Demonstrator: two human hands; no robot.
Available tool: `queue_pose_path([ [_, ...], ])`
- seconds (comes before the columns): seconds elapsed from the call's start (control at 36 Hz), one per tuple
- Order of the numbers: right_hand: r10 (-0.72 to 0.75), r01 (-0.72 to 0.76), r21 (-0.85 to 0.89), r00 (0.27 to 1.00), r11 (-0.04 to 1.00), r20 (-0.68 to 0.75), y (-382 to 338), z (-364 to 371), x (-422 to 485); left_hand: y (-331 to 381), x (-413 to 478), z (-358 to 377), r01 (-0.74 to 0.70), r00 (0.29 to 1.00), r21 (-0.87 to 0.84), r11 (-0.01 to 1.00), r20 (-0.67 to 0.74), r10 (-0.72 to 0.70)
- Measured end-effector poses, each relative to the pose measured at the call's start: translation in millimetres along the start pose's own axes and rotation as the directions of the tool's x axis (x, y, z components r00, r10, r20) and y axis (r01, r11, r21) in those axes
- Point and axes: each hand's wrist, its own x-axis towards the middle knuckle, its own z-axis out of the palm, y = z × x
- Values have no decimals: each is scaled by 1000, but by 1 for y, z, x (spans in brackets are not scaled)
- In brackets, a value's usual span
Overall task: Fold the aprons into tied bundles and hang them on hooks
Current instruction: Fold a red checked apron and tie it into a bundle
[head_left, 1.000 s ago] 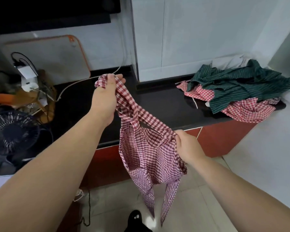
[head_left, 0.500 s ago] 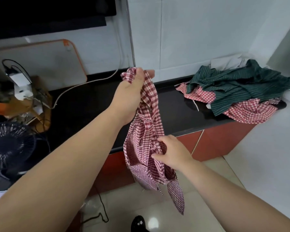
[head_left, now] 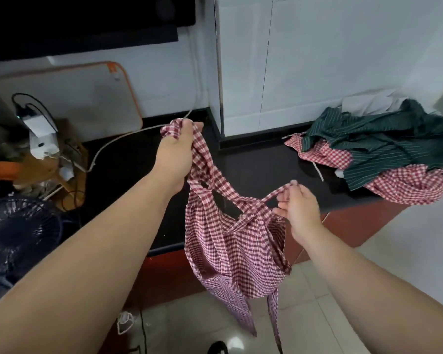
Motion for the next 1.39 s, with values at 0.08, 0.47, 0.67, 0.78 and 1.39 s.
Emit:
queue_pose_path([
  [0.08,207,-159,243,960,957,-186,-15,-11,14,-1,9,-1,28,999,16,999,-44,-27],
  [0.47,366,-398,-50,880,916,-302,-14,-16,20,14,17,32,-3,894,50,999,448,-19],
  [0.67,41,216,-284,725,934,687,-73,21,-19,17,9,42,-31,770,161,986,633,-79],
  [0.78,-99,204,-159,858,966,504,-72,16,-13,17,7,40,-25,760,227,973,637,-129],
  [1.39,295,-50,-644,914,764,279,-85,-80,-25,-8,-21,22,-139,990,949,285,133,40],
])
